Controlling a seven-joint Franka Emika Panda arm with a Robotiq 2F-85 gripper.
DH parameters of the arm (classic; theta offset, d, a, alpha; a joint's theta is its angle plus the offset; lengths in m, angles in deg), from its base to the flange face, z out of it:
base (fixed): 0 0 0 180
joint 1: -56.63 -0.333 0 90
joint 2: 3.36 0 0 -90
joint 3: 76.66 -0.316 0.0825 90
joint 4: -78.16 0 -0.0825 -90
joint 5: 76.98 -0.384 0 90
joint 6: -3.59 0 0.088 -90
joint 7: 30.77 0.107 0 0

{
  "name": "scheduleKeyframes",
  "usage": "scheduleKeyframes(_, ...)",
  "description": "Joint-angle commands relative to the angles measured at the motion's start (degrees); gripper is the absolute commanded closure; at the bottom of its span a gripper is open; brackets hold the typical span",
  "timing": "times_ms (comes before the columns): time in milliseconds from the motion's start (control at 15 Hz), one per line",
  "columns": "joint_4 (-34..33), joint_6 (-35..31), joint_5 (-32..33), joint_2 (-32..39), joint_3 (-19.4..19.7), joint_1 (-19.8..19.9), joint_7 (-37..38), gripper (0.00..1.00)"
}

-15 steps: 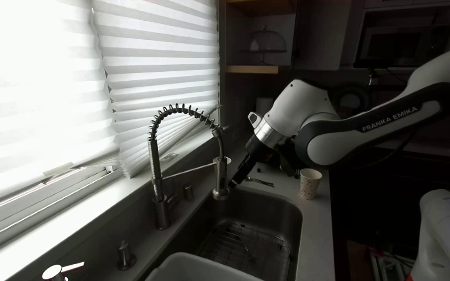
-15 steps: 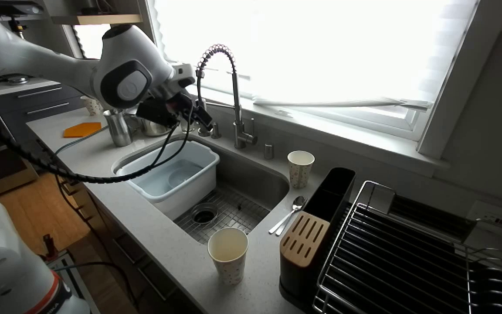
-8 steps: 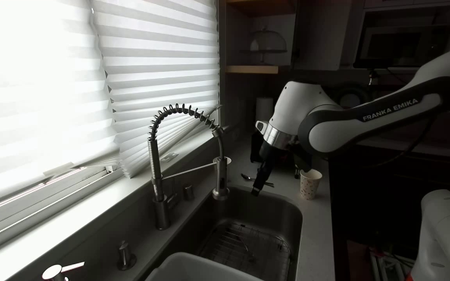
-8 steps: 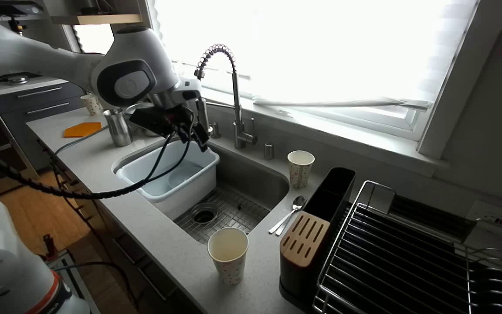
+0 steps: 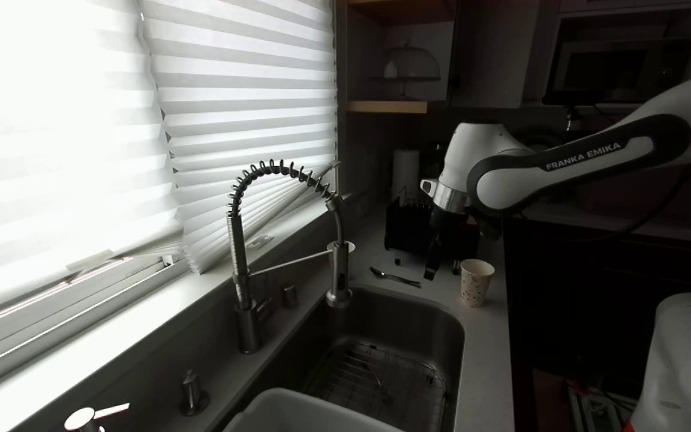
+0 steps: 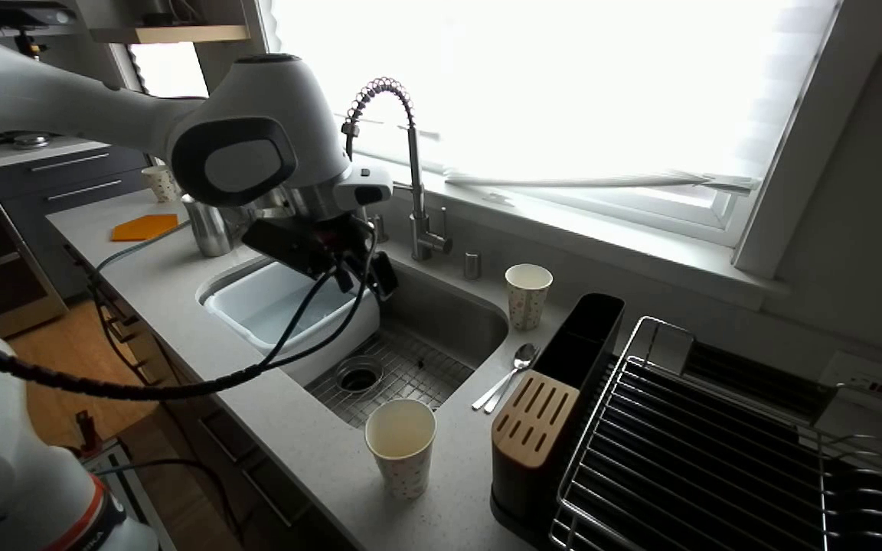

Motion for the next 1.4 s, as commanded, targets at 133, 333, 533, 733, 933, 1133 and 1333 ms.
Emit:
scheduleKeyframes(133,-0.13,0.16,0.04,-1.67,2.47,0.91,-3.47,0.00)
scheduleKeyframes(333,-0.12,0.17,0.05,-2.16,2.53,0.89,-3.65,0.00)
scheduleKeyframes(533,-0.92,-2.96,-3.24,-0.50,3.30,-2.57,-7.63,0.00)
scheduleKeyframes(733,-4.04,-10.53,-10.75,4.47,7.28,-7.46,-14.98,0.00)
scheduleKeyframes(933,-8.47,-14.14,-19.01,9.88,11.17,-11.81,-22.17,0.00)
scheduleKeyframes(1133,-14.07,-13.85,-30.35,16.24,12.59,-13.99,-26.84,0.00)
scheduleKeyframes(1333,-20.31,-11.35,-39.15,22.39,10.41,-12.99,-30.06,0.00)
